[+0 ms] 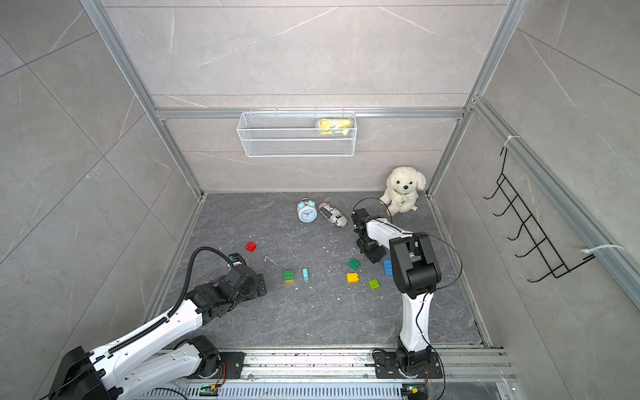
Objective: Assemble the letter h with lego
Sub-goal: Pick up the lego brick from the center of the board, then place the lego brick at the center of the board.
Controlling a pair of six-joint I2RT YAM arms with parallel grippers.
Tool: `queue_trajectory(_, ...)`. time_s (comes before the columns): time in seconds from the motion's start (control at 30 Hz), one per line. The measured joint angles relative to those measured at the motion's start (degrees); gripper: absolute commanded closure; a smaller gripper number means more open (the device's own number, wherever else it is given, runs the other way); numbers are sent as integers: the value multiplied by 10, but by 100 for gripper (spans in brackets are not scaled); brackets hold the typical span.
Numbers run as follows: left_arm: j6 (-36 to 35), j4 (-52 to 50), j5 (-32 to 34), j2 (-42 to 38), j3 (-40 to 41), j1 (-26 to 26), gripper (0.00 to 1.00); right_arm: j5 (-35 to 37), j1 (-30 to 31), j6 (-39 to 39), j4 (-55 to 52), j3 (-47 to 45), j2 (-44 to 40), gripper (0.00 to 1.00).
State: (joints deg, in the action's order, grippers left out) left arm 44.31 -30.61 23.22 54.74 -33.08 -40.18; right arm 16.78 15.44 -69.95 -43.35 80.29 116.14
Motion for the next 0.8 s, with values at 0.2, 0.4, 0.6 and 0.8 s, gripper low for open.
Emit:
queue_trajectory(0.2,0,0,0,0,0,0,0,9,19,66,38,-37,-37,68)
queue_trajectory(0.4,0,-4,4,-3,0,0,0,30,136,131,52,-102,-172,68)
queue_trajectory(0.6,7,-16,25,-23,0,0,0,14,274,158,46,-160,-273,72)
queue_trajectory(0.8,18,-27,47,-40,0,0,0,-21,363,173,30,-139,-226,74)
